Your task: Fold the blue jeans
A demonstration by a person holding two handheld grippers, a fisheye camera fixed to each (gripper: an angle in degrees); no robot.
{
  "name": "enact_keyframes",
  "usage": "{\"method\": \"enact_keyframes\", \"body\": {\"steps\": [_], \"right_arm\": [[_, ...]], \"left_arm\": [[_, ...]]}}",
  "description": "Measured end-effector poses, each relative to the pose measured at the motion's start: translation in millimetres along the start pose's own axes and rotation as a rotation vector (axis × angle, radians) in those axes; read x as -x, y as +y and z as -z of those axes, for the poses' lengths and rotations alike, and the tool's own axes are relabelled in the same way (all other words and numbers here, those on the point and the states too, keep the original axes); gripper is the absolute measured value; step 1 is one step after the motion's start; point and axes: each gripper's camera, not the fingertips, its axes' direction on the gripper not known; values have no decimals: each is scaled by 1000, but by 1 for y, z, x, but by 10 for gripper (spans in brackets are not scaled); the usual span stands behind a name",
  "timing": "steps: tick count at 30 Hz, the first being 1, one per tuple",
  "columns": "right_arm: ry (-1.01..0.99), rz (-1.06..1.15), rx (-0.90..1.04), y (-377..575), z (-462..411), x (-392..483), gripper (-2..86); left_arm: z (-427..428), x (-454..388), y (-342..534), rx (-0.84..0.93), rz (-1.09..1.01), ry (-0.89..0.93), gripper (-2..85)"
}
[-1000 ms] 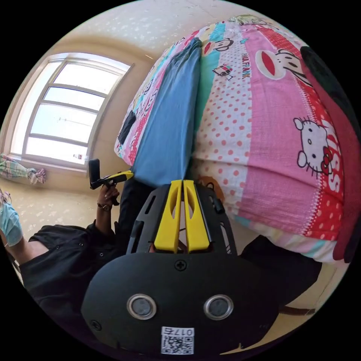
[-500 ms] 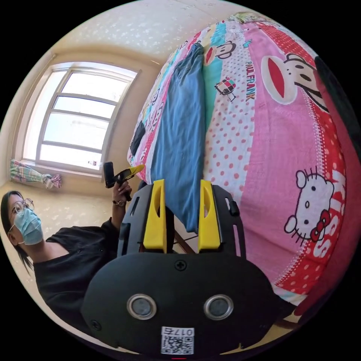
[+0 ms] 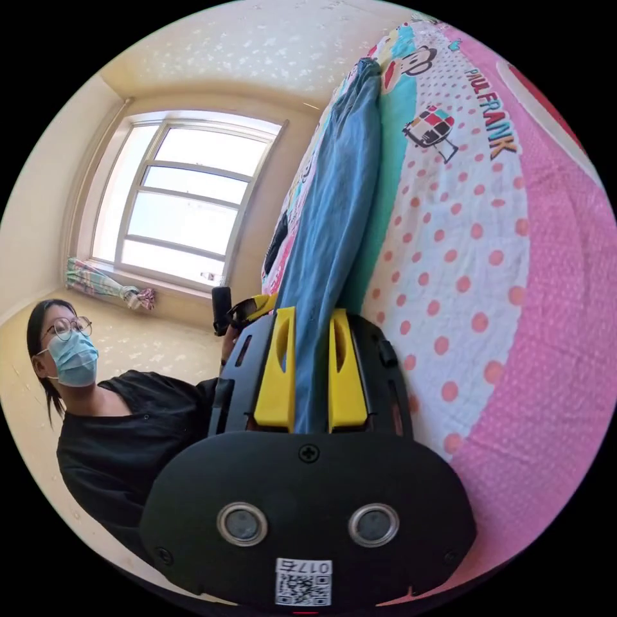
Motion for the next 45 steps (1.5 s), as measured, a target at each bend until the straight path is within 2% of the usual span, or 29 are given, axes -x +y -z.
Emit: {"method": "enact_keyframes", "body": {"steps": [2,6,10,14,21,25,30,34,37,42,45], "right_arm": [[-6,-2,-5,16,-1,7,46],[-128,91,-35,49,25,41,13],[-136,274,-46,86,57,110,5],[-161,521,-67,137,90,211,2],[-38,902,-95,220,130,393,1],[-49,1053,-142,258,160,468,1],[137,1237,-241,297,192,575,1],[302,1189,-329,288,209,619,3],[368,1060,-352,245,220,623,3],[527,806,-405,127,224,574,2],[558,743,-430,74,221,544,2]], "left_arm": [[-11,-4,13,74,13,77,40],[26,-13,30,7,1,163,11],[95,-58,49,-4,-168,337,3],[178,-125,75,-126,-352,481,3],[288,-266,126,-312,-716,383,3],[340,-334,151,-392,-855,502,1],[378,-401,151,-404,-966,653,0],[391,-447,127,-453,-1019,572,-1],[374,-456,83,-458,-925,486,-2],[320,-444,-31,-373,-765,401,-2],[280,-432,-95,-356,-742,235,-2]]}}
